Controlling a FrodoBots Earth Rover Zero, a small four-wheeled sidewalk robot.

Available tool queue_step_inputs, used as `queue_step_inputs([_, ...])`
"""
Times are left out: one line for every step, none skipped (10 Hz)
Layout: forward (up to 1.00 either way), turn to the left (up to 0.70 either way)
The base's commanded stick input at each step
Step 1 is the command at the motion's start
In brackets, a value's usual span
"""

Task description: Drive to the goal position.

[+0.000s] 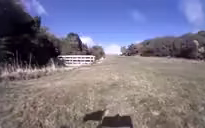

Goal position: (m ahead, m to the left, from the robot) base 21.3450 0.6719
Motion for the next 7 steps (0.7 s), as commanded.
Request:
queue_step_inputs([0.70, 0.00])
queue_step_inputs([0.70, 0.00])
queue_step_inputs([0.70, 0.00])
queue_step_inputs([0.70, 0.00])
queue_step_inputs([0.70, 0.00])
queue_step_inputs([0.70, 0.00])
queue_step_inputs([0.70, 0.00])
